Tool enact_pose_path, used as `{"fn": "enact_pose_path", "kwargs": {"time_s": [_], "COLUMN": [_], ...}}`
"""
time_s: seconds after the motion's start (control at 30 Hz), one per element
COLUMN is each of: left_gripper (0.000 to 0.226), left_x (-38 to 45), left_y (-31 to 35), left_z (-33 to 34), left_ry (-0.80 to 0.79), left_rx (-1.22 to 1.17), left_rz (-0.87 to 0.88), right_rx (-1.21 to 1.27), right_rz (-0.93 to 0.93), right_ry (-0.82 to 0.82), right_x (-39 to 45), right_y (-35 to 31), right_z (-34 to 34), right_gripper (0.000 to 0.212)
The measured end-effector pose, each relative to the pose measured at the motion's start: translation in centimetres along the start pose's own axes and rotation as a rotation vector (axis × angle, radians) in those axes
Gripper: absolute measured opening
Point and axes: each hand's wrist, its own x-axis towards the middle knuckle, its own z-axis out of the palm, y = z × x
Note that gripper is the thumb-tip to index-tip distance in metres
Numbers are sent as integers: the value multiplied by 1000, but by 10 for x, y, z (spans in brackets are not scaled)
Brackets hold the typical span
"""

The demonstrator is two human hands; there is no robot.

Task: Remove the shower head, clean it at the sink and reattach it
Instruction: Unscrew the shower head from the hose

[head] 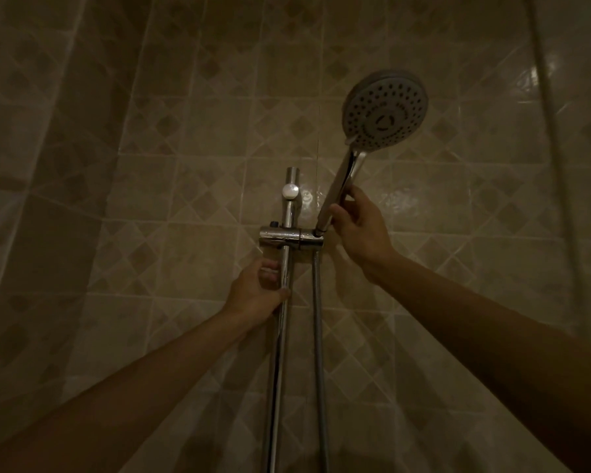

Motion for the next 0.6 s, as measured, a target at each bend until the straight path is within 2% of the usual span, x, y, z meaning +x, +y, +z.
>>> {"fn": "enact_pose_path", "kwargs": {"time_s": [0.4, 0.6], "left_gripper": [41, 43], "left_x": [-9, -18], "left_y": [4, 10], "left_z": [2, 6], "left_ry": [24, 39], "left_rx": [-12, -34], "left_rz": [16, 21], "right_rx": [68, -18], "right_rz": [80, 42], "right_ry": [144, 89], "right_x": [-1, -11], "right_y": [8, 3], "right_z": [-17, -38], "right_gripper": [39, 30]}}
